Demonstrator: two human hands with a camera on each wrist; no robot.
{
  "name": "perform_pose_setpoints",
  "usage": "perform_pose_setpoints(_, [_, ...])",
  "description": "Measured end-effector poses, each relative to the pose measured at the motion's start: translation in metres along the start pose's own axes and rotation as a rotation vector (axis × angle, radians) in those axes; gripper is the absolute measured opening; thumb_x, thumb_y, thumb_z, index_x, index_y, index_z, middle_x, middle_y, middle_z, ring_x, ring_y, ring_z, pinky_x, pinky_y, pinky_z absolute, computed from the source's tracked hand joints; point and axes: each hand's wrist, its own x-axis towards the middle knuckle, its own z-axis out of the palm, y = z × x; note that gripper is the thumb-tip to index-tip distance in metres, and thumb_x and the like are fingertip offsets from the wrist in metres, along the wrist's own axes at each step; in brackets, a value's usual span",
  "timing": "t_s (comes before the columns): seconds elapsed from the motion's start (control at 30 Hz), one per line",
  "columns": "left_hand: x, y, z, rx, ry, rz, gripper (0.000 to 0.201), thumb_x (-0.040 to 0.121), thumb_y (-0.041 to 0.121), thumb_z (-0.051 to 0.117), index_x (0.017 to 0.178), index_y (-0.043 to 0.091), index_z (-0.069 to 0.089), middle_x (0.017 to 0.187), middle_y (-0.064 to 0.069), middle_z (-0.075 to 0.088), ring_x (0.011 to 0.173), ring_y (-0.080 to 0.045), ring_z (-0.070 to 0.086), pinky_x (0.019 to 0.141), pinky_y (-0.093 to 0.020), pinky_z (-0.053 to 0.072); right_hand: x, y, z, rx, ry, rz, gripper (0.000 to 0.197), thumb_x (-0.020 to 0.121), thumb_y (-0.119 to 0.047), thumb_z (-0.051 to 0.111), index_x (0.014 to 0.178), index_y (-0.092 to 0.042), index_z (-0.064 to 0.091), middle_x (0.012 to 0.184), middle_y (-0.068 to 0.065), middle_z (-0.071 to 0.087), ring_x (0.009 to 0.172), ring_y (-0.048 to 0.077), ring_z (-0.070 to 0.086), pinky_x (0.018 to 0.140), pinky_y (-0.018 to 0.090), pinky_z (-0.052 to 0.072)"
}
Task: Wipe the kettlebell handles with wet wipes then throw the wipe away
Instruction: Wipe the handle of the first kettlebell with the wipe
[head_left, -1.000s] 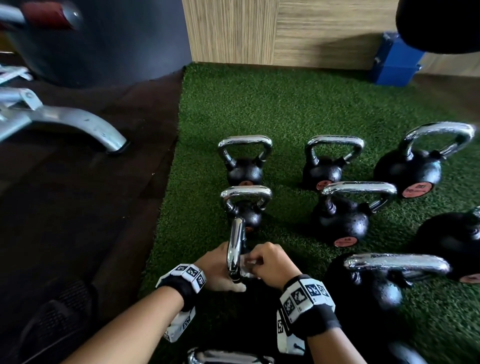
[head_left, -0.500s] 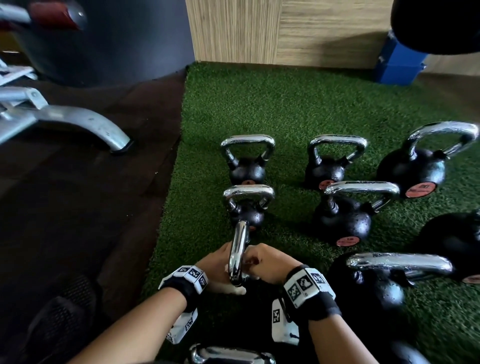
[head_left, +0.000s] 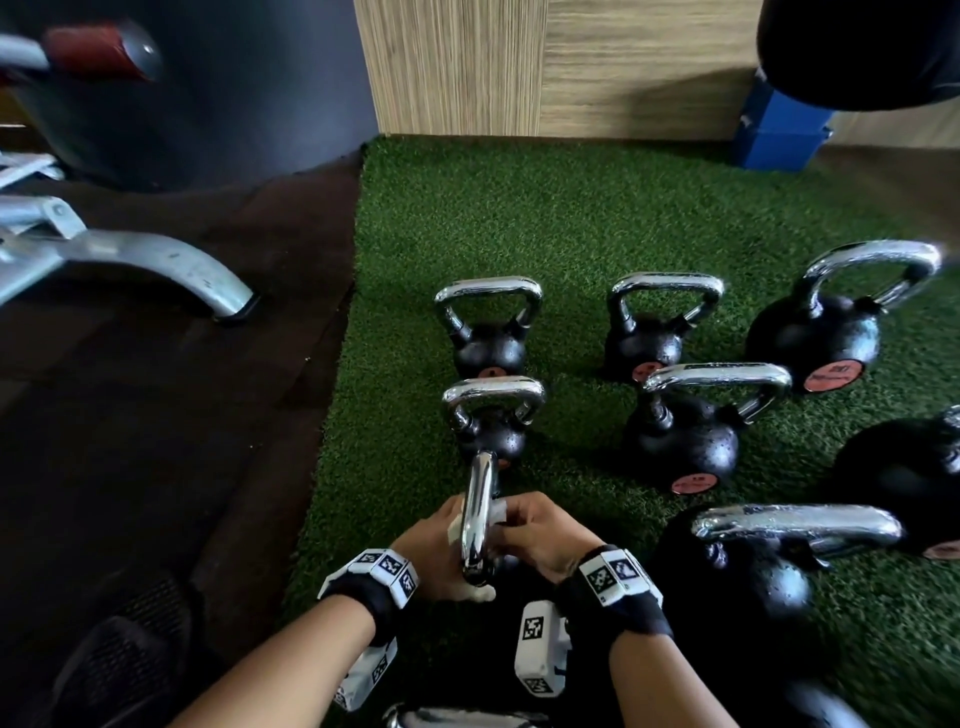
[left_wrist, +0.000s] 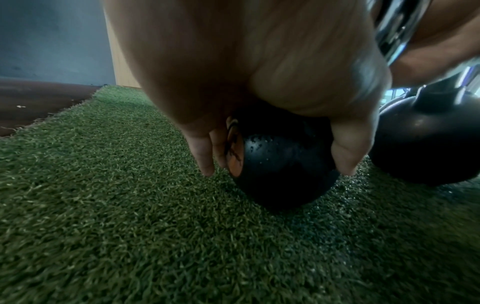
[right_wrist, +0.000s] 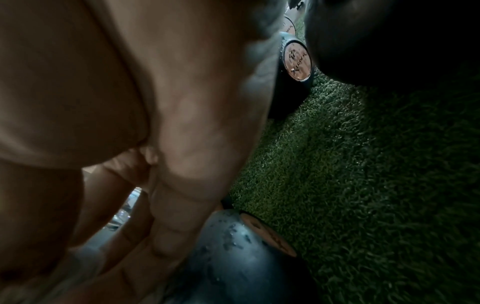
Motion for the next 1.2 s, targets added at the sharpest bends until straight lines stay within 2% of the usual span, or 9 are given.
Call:
perform_pose_setpoints(0.17, [0.003, -0.004, 0.004, -0.002, 0.033, -0.036, 0.093, 0.065, 0.065, 0.072, 0.148, 0.041, 0.038, 0.161, 0.006, 0.025, 0.148, -0.016, 0.03, 0.117, -0.035, 0.04, 0.007, 0.003, 0.006, 0.14, 0.13, -0.052, 0.012, 0.078, -0.01, 0.076, 0.09, -0.009, 0.079, 0.084, 0.013, 0.075, 0.072, 0.023, 0.071, 0.067, 0.033, 0.057])
perform_pose_setpoints(0.27, [0.004, -0.007, 0.007, 0.076, 0.003, 0.033, 0.082, 0.071, 0.066, 0.069, 0.144, 0.042, 0.04, 0.158, 0.005, 0.033, 0.149, -0.017, 0.028, 0.118, -0.036, 0.037, 0.005, 0.005, 0.007, 0.112, 0.139, -0.051, 0.015, 0.071, -0.014, 0.082, 0.086, -0.012, 0.078, 0.082, 0.013, 0.074, 0.075, 0.026, 0.07, 0.074, 0.038, 0.057])
perform_pose_setpoints(0.33, [0.005, -0.008, 0.009, 0.097, -0.001, 0.027, 0.084, 0.07, 0.067, 0.067, 0.144, 0.043, 0.037, 0.157, 0.004, 0.033, 0.148, -0.02, 0.032, 0.117, -0.038, 0.038, 0.006, 0.004, 0.008, 0.104, 0.182, -0.038, 0.021, 0.063, -0.014, 0.085, 0.082, -0.011, 0.078, 0.079, 0.014, 0.074, 0.072, 0.026, 0.07, 0.07, 0.038, 0.057])
perform_pose_setpoints(0.5, [0.006, -0.01, 0.013, 0.082, -0.019, -0.074, 0.111, 0.068, 0.07, 0.07, 0.158, 0.021, 0.025, 0.158, -0.003, 0.028, 0.147, -0.024, 0.035, 0.116, -0.038, 0.039, 0.011, -0.002, 0.013, 0.13, 0.399, -0.041, 0.018, 0.074, 0.011, 0.076, 0.081, -0.006, 0.077, 0.082, 0.021, 0.074, 0.069, 0.026, 0.072, 0.065, 0.034, 0.059])
perform_pose_setpoints(0.6, [0.004, -0.007, 0.011, 0.067, -0.003, -0.054, 0.112, 0.07, 0.065, 0.073, 0.159, 0.02, 0.023, 0.159, -0.003, 0.027, 0.148, -0.023, 0.034, 0.116, -0.037, 0.039, 0.008, -0.003, 0.014, 0.097, 0.454, -0.031, 0.014, 0.075, 0.008, 0.078, 0.083, -0.003, 0.075, 0.082, 0.019, 0.076, 0.072, 0.027, 0.071, 0.07, 0.036, 0.06])
perform_pose_setpoints(0.8, [-0.001, 0.004, 0.001, 0.075, 0.009, -0.054, 0.113, 0.073, 0.058, 0.079, 0.159, 0.013, 0.021, 0.16, -0.011, 0.023, 0.15, -0.027, 0.025, 0.115, -0.041, 0.04, 0.016, -0.013, 0.008, -0.135, 0.677, -0.069, 0.012, 0.074, -0.005, 0.082, 0.07, -0.013, 0.074, 0.07, 0.005, 0.076, 0.062, 0.012, 0.071, 0.057, 0.022, 0.055])
perform_pose_setpoints(1.0, [-0.006, 0.014, -0.012, -0.016, 0.008, -0.086, 0.109, 0.073, 0.047, 0.085, 0.158, 0.015, 0.024, 0.157, -0.012, 0.026, 0.145, -0.026, 0.035, 0.114, -0.042, 0.042, 0.024, -0.018, 0.009, -0.08, 0.739, 0.056, 0.012, 0.077, -0.002, 0.075, 0.07, -0.011, 0.071, 0.062, 0.009, 0.073, 0.051, 0.016, 0.069, 0.049, 0.021, 0.052])
perform_pose_setpoints(1.1, [-0.008, 0.017, -0.014, -0.054, 0.022, -0.089, 0.107, 0.073, 0.046, 0.086, 0.157, 0.016, 0.027, 0.156, -0.009, 0.029, 0.145, -0.023, 0.036, 0.114, -0.038, 0.041, 0.024, -0.021, 0.011, -0.198, 0.796, 0.073, 0.014, 0.072, -0.002, 0.07, 0.066, -0.014, 0.072, 0.052, 0.0, 0.069, 0.041, 0.006, 0.064, 0.041, 0.012, 0.044])
perform_pose_setpoints(1.2, [-0.009, 0.019, -0.015, -0.049, 0.02, -0.057, 0.107, 0.075, 0.046, 0.085, 0.158, 0.016, 0.026, 0.159, -0.01, 0.027, 0.148, -0.023, 0.028, 0.115, -0.04, 0.04, 0.022, -0.018, 0.012, -0.321, 0.77, 0.147, 0.016, 0.073, -0.004, 0.064, 0.066, -0.015, 0.074, 0.059, 0.002, 0.071, 0.042, 0.007, 0.064, 0.042, 0.015, 0.048])
